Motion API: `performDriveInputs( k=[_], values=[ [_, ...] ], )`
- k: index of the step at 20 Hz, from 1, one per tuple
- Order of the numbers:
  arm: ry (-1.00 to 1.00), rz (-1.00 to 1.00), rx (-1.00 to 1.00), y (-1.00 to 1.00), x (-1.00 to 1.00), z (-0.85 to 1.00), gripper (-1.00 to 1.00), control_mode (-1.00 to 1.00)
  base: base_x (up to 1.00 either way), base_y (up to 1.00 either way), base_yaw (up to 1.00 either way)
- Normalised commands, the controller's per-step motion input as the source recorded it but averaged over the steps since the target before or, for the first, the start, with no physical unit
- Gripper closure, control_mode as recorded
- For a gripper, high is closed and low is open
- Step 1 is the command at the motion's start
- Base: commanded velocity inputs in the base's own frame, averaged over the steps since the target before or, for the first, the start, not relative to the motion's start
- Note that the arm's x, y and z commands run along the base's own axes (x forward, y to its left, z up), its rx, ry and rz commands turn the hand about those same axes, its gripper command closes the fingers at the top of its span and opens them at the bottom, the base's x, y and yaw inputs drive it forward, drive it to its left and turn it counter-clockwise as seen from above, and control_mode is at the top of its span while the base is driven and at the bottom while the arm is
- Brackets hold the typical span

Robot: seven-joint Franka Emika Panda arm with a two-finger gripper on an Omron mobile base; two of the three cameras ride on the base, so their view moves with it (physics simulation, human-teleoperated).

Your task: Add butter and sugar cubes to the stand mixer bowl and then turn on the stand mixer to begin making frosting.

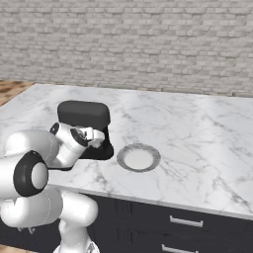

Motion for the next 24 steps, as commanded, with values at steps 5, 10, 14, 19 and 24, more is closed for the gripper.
performDriveInputs(
  k=[5, 10, 14, 19, 24],
  values=[
    [0.0, 0.01, 0.0, 0.0, 0.25, -0.01, 1.0, -1.0, 0.0, 0.0, 0.0],
    [0.01, 0.01, 0.02, -0.04, 0.19, 0.0, 1.0, -1.0, 0.0, 0.0, 0.0],
    [0.11, 0.0, 0.1, 0.0, 0.2, 0.05, 1.0, -1.0, 0.0, 0.0, 0.0],
    [0.18, 0.0, 0.19, -0.07, 0.2, 0.15, 1.0, -1.0, 0.0, 0.0, 0.0],
    [0.19, 0.0, 0.23, -0.1, 0.11, 0.18, 1.0, -1.0, 0.0, 0.0, 0.0]
  ],
)
